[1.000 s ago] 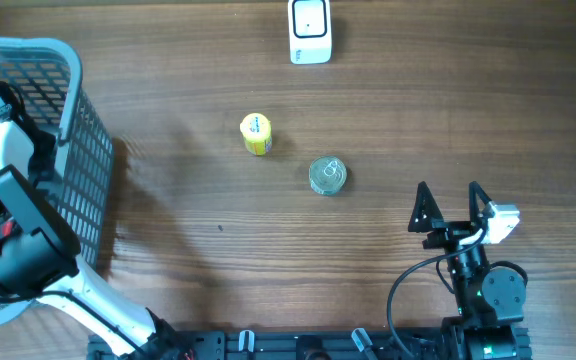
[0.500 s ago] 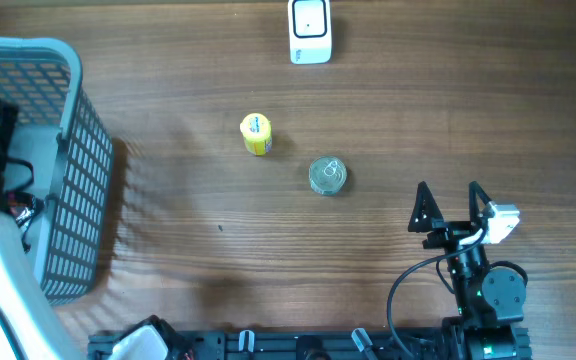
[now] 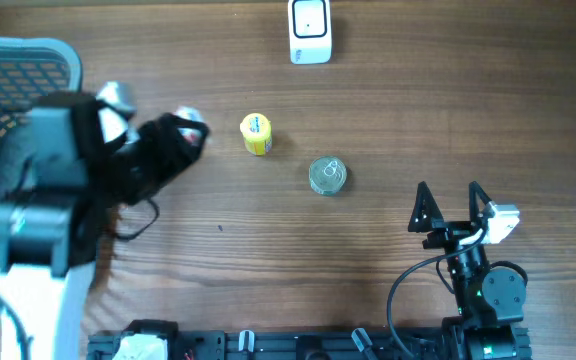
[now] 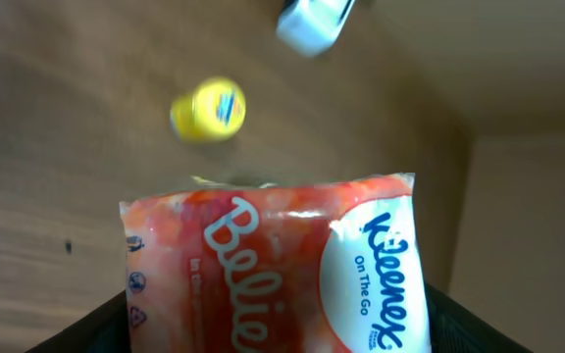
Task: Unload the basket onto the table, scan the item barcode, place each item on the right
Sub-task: 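Place the small white box on the table below the yellow tube, then reach into the basket and grasp the orange hex wrench set package, then lift the hex wrench package and carry it toward the white scanner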
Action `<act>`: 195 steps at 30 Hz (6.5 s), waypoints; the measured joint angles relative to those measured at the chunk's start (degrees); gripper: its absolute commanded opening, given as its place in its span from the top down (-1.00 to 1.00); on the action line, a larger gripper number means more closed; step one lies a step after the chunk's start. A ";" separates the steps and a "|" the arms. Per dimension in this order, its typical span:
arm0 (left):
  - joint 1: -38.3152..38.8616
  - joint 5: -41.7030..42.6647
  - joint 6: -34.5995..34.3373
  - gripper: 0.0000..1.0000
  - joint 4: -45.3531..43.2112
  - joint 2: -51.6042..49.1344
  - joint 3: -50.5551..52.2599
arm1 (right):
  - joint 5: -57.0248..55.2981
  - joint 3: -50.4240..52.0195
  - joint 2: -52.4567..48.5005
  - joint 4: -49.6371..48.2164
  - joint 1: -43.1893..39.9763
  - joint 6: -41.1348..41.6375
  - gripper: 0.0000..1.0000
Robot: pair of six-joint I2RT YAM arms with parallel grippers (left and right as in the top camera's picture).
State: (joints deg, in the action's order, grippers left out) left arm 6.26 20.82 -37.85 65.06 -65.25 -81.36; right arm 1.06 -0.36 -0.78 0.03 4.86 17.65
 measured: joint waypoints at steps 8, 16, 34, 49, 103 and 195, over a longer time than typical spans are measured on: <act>19.56 -10.40 0.04 -0.50 1.86 -17.46 0.04 | 0.00 0.00 0.00 0.00 -0.02 0.00 -1.00; 28.35 -16.65 0.04 -0.57 1.62 -33.68 0.11 | 0.00 0.00 0.00 0.00 0.00 0.00 -1.00; 15.15 -38.25 2.64 -1.00 -3.48 4.96 0.09 | -0.02 0.00 0.00 0.02 0.00 0.00 -0.99; -43.93 -29.29 12.13 -1.00 -35.43 -7.93 -2.80 | 0.00 0.00 0.00 0.02 0.00 0.00 -1.00; -52.06 -33.29 85.77 -1.00 -30.80 -39.98 12.31 | 0.00 0.00 0.00 0.00 0.00 0.00 -1.00; -39.47 12.33 23.54 0.92 -25.18 12.44 12.33 | 0.00 0.00 0.00 0.00 0.00 0.00 -1.00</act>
State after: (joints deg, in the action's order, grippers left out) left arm -33.21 33.15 -14.31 39.88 -52.82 -69.04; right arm 1.06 -0.36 -0.78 0.03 4.86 17.65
